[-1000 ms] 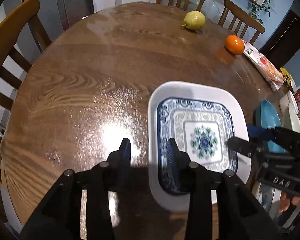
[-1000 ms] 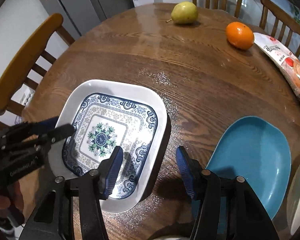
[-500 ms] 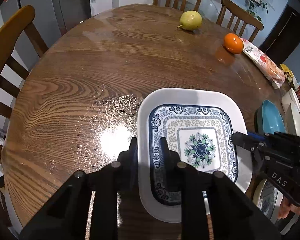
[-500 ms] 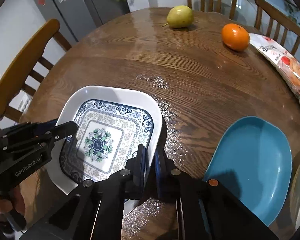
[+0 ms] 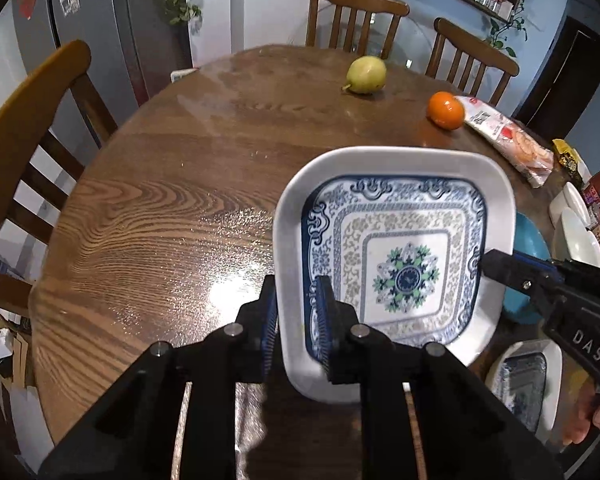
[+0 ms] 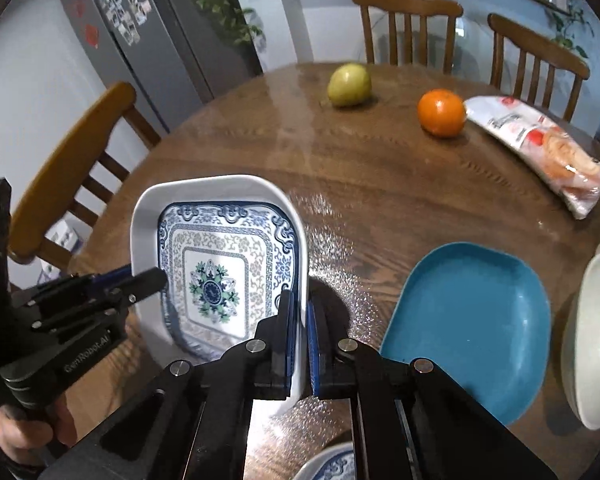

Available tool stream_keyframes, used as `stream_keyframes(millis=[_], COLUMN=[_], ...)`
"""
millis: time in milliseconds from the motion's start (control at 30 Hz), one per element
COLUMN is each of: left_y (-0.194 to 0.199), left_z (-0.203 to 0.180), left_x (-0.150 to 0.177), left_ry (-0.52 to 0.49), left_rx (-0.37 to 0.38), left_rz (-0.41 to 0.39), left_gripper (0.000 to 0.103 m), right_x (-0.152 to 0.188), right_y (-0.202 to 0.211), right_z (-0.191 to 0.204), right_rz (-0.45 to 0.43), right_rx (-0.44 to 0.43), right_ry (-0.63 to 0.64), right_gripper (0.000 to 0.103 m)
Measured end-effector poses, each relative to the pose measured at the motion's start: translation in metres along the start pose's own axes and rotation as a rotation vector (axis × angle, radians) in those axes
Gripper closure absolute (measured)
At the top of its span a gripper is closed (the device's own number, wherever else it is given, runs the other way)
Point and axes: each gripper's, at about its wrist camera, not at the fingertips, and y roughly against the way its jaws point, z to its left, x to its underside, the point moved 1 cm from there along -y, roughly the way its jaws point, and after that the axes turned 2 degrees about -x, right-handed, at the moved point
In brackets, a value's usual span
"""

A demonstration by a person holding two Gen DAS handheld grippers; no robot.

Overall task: Organize plates and bowls
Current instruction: 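Lift the second plate with both grippers and carry it over the first plate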

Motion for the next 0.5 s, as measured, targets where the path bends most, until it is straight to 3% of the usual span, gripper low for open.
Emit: stream_keyframes(millis=[233, 500], left_y=[0.028, 0.045], left_z=[-0.009, -0.032], left_x=[0.006, 0.013], left_ry=[-0.006, -0.033], left_rx=[0.015, 0.037], left_rz=[-0.057, -0.067], left_gripper=[0.087, 0.087], right_x=[0.009, 0.029], right_y=[0.032, 0.063], right_z=[-0.004, -0.012], right_rz=[-0.052, -0.074], right_rx=[-0.003, 0.005], right_ry=[-0.022, -0.045], right_gripper=[0.095, 0.095])
